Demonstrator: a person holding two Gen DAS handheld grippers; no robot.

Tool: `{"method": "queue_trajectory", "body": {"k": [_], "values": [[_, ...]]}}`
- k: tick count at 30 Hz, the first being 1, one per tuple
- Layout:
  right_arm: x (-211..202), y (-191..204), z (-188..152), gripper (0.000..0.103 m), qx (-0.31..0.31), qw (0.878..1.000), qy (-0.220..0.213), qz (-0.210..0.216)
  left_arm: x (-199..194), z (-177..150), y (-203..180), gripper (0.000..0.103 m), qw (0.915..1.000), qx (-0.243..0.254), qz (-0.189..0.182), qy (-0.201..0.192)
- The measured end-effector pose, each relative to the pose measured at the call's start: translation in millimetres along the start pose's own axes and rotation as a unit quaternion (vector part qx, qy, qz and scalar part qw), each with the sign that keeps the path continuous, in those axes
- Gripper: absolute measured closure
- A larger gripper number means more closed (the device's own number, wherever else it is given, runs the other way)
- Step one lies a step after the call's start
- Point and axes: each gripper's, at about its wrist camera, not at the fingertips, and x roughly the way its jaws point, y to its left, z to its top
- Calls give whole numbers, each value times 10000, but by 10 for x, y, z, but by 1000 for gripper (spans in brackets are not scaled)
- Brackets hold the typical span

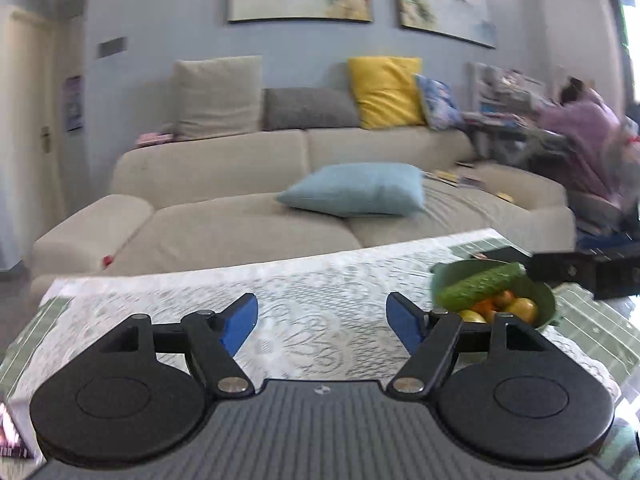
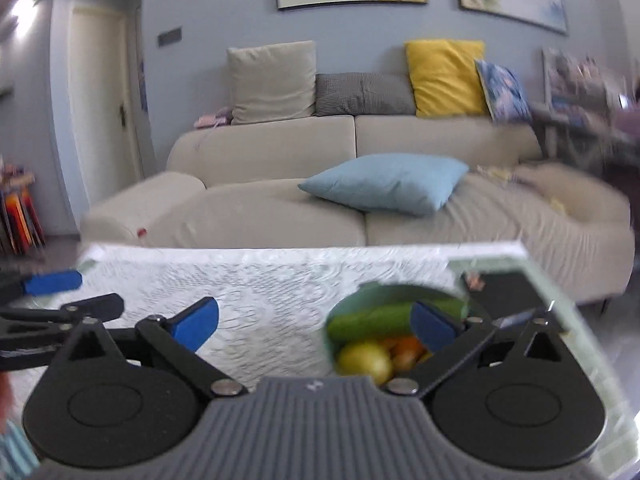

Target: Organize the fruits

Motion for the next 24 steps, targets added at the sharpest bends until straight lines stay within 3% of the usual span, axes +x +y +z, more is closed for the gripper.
{"method": "queue_trajectory", "body": {"k": [5, 9, 12, 15, 19, 22, 24], "values": [[-179, 317, -87, 4, 546, 9968, -27, 585, -129, -126, 106, 15, 9993, -288, 205, 74], [-201, 437, -34, 4, 1344, 9864, -80, 939, -210, -209, 178, 16, 9983, -397, 399, 142], [-139, 559, -145, 4, 1283, 9909, -150, 383, -220, -269, 197, 15, 9980, -406, 449, 195], [-71, 672, -389, 4, 771, 9964, -214, -266, -213, -352, 202, 13, 9976, -323, 586, 163], [37, 725, -727, 4, 213, 9949, -286, -945, -142, -449, 208, 13, 9963, -430, 725, 181], [158, 680, -905, 4, -145, 9917, -263, -1247, -101, -534, 202, 13, 9961, -453, 744, 151], [241, 572, -948, 4, -90, 9924, -161, -1219, -43, -571, 194, 13, 9959, -391, 782, 241]]}}
